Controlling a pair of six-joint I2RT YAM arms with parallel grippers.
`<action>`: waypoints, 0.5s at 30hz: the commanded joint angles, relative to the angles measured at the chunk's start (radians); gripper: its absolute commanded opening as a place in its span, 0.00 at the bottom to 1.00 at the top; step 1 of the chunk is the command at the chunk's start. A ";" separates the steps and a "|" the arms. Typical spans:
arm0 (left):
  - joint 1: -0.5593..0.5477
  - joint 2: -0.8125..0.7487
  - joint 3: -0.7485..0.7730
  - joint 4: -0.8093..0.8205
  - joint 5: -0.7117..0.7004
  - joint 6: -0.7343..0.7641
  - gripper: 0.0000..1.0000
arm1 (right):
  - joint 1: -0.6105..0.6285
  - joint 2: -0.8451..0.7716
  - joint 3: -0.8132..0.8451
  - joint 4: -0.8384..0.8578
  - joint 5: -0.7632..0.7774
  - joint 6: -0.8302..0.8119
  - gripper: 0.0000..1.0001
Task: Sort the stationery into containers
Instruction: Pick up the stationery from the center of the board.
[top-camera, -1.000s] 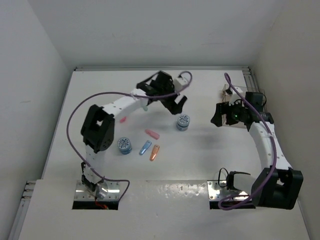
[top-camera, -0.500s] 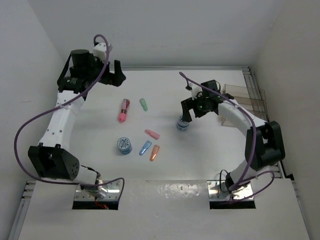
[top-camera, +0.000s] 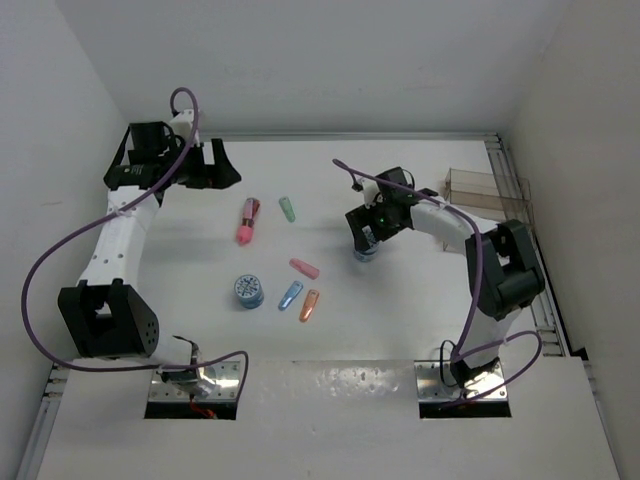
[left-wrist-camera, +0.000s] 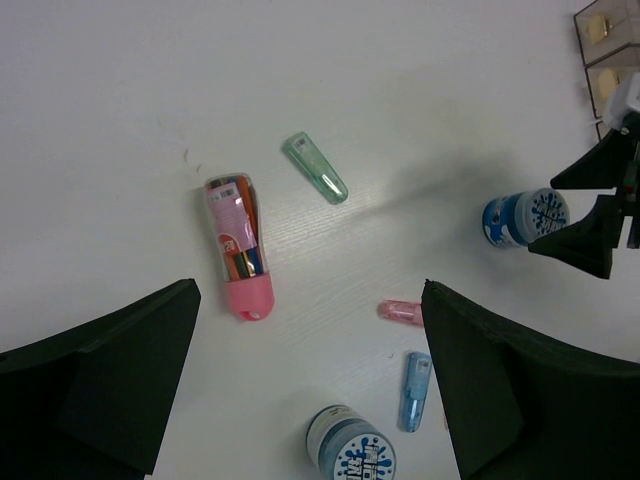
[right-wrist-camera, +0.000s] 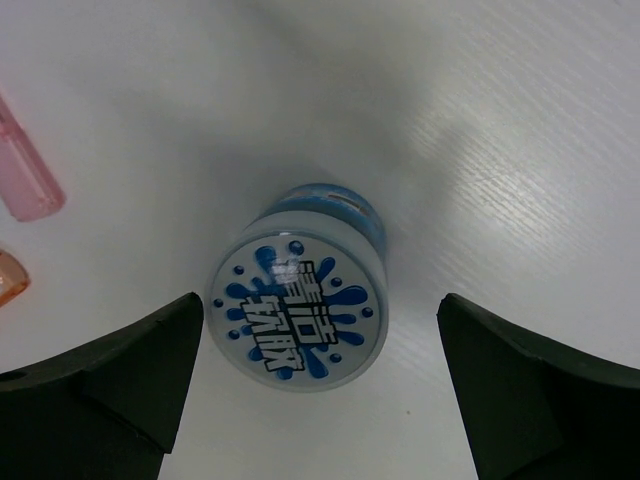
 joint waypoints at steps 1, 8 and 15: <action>0.015 0.005 0.001 0.037 0.046 -0.019 1.00 | 0.002 0.001 0.009 0.068 0.071 -0.016 0.98; 0.018 0.012 0.003 0.047 0.035 -0.020 1.00 | -0.030 -0.029 -0.021 0.117 0.056 -0.020 0.48; 0.014 0.043 0.026 0.054 0.046 -0.022 1.00 | -0.125 -0.098 0.047 0.040 -0.005 -0.014 0.12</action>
